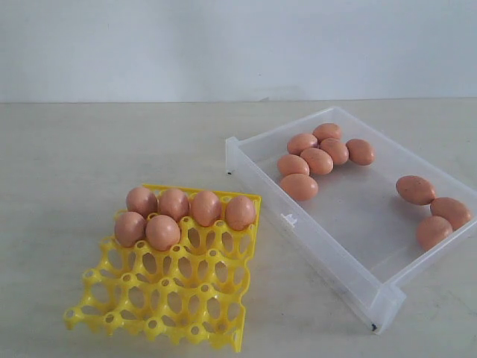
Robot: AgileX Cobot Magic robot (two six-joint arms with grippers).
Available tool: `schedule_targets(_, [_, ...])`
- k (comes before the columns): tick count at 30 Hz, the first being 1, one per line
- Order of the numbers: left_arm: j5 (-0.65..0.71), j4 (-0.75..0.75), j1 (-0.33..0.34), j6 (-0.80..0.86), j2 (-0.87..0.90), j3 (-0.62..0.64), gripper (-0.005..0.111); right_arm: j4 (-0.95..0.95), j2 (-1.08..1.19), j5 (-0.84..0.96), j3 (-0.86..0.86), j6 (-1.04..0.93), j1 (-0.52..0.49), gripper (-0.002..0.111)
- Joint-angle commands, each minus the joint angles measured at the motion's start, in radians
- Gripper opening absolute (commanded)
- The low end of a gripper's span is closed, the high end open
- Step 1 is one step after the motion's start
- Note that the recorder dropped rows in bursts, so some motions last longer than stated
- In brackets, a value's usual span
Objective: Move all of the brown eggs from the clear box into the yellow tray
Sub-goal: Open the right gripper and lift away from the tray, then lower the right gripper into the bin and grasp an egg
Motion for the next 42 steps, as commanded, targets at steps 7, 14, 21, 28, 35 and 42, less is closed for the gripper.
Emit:
schedule_targets(7, [-0.006,-0.003,-0.004,-0.008,-0.003,0.004,0.004,-0.237,0.146,0.863,-0.133,-0.228,0.089,0.000])
schedule_targets(14, [-0.006,-0.003,-0.004,-0.008,-0.003,0.004,0.004,-0.204,0.149,0.624,-0.133,-0.176,0.086,0.000])
schedule_targets(21, [-0.002,-0.003,-0.004,-0.008,-0.003,0.004,0.004,-0.213,0.291,0.780,-0.133,-0.469,0.103,0.039])
schedule_targets(28, [-0.004,-0.003,-0.004,-0.008,-0.003,0.004,0.004,-0.296,0.541,0.573,-0.137,-0.923,0.240,0.054])
schedule_targets(35, [-0.006,-0.003,-0.004,-0.008,-0.003,0.004,0.004,-0.347,0.658,0.420,-0.137,-0.956,0.274,0.054])
schedule_targets(42, [-0.007,-0.003,-0.004,-0.008,-0.003,0.004,0.004,-0.345,0.723,0.391,-0.137,-0.965,0.274,0.054])
